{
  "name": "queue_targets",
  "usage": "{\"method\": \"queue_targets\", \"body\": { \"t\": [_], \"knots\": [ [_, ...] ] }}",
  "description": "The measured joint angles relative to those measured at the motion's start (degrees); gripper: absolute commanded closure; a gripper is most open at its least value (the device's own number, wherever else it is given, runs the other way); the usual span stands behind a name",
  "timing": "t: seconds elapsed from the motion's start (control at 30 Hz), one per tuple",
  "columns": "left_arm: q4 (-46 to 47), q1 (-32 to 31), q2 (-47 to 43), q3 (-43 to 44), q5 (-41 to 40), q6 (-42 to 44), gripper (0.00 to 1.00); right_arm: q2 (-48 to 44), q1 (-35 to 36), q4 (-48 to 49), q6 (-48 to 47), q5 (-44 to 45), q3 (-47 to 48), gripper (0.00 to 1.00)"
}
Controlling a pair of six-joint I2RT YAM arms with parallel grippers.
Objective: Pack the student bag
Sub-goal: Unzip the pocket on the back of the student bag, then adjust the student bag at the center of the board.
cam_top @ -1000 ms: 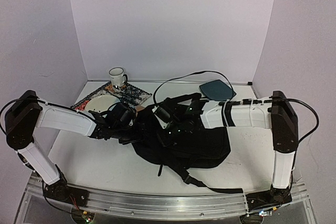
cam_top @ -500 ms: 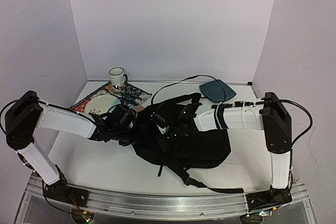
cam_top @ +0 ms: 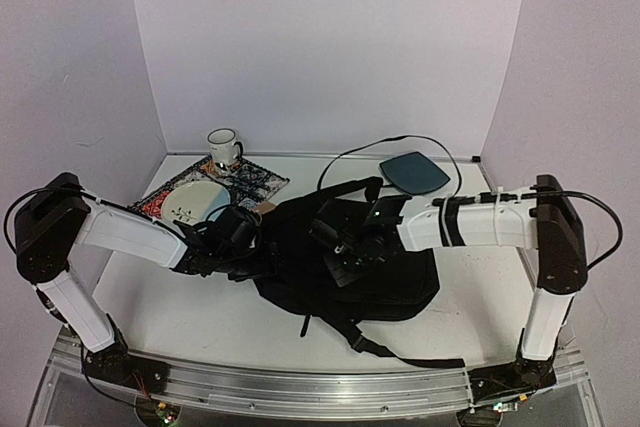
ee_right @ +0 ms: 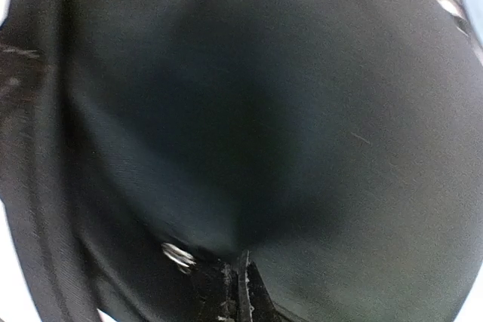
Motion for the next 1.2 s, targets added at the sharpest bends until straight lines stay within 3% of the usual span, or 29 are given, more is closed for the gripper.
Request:
{"method": "queue_targets", "body": {
  "t": [0.47,0.73,0.97,1.2],
  "knots": [
    [3.36,1.35,0.51,-2.11,0.05,0.09,0.31,-15.44,-6.3,-6.07,12.01,5.4,-20.37,1.0],
    [5.4,3.12,0.51,-3.09,2.01,0.39,0.31,-25.68,-8.59,-7.51,19.77,3.94,-25.48,1.0],
    [5.27,3.83,1.82,-1.62,2.7,3.65,0.31,-26.7,-8.53,-5.8,18.3,1.07,-27.12,1.0],
    [2.93,4.96,2.83,2.01,2.03,11.26,0.29,-27.02,-3.6,-5.13,13.97,-2.84,-27.54,1.0]
  ]
}}
